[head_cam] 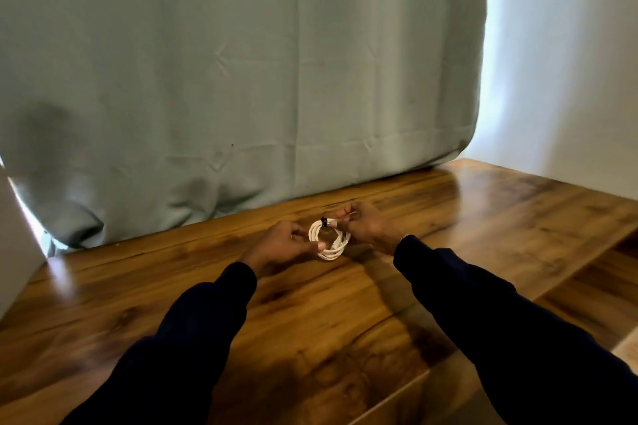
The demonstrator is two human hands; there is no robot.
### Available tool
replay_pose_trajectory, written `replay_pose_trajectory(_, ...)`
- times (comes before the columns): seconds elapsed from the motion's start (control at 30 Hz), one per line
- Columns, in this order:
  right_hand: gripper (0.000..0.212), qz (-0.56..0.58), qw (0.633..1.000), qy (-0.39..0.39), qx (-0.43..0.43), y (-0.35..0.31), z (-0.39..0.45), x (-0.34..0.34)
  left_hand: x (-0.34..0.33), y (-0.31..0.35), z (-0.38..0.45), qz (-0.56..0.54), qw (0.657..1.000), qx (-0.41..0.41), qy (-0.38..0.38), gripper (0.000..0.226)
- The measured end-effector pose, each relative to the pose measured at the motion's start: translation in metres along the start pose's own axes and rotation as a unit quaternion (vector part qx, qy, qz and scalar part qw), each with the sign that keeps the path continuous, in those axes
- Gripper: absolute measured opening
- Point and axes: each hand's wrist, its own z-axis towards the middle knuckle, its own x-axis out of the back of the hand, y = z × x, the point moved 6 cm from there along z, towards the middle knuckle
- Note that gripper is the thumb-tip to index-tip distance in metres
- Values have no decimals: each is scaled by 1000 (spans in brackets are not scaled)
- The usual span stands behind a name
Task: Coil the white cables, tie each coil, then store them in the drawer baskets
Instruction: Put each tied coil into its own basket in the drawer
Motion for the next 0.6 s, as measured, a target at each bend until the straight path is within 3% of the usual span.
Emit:
replay_pose_trajectory(0.13, 23, 52, 998, -43, 12, 7, -18, 38, -27, 47, 8, -39, 997, -53, -45, 29)
replay_pose_trajectory(0.33, 19, 7, 1000, 12, 10, 6, -60, 123, -67, 107, 28, -87, 990, -113, -1, 39)
replay_pose_trajectory(0.4, 42, -11, 999, 44, -16, 9, -75, 156, -83, 136, 34, -60, 985, -156, 31, 42)
replay_pose_trajectory(0.47, 57, 44, 996, 67, -49, 17, -90, 183, -99, 168, 33, -45, 977, -199, 61, 45)
replay_pose_trajectory(0.6, 50, 146, 974, 134, -112, 39, -116, 229, -137, 223, 33, -23, 945, -313, 95, 40)
